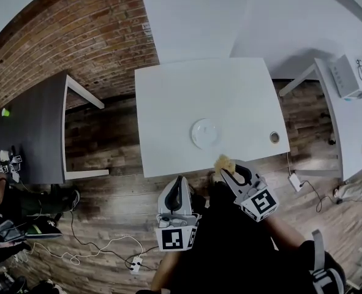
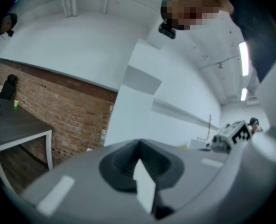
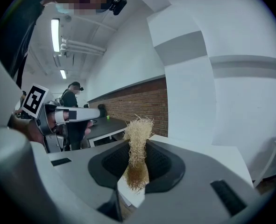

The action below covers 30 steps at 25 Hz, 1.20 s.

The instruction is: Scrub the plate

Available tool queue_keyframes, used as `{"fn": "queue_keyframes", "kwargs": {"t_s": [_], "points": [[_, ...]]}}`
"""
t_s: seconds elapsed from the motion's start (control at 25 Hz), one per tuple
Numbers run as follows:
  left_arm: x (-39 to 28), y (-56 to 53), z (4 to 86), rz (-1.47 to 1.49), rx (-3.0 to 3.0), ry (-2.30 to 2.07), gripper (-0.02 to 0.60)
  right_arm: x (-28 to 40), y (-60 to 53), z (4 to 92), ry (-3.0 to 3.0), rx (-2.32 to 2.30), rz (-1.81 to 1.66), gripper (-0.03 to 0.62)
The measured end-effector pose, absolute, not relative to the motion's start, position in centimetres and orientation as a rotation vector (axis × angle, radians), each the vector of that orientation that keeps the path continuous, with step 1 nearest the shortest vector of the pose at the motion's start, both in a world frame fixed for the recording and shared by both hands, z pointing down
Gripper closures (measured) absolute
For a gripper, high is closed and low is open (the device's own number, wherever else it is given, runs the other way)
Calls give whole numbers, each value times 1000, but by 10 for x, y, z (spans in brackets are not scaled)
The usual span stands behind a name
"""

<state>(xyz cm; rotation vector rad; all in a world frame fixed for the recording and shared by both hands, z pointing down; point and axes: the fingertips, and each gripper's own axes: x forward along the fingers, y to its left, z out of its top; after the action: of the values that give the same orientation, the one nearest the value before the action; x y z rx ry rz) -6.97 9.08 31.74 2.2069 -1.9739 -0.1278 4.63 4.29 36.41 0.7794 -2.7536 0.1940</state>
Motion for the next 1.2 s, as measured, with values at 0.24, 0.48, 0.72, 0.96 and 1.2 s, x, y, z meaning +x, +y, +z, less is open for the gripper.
{"fn": "queue_keyframes", "kwargs": {"t_s": [0.24, 0.48, 0.72, 0.96, 1.2], "points": [[-71, 65, 326, -99, 2169, -2011, 578, 42, 19, 381, -2748, 705, 195, 514], [-67, 48, 333, -98, 2119, -2037, 578, 40, 4, 405, -2697, 588, 180, 514], [-60, 35, 344, -77, 2100, -2044, 578, 36, -12, 438, -2632, 522, 192, 514], [-60, 24, 360, -58, 2075, -2052, 578, 28, -21, 473, -2599, 459, 185, 514], [-66, 14, 382, -50, 2034, -2057, 578, 19, -28, 514, -2531, 378, 184, 514]]}}
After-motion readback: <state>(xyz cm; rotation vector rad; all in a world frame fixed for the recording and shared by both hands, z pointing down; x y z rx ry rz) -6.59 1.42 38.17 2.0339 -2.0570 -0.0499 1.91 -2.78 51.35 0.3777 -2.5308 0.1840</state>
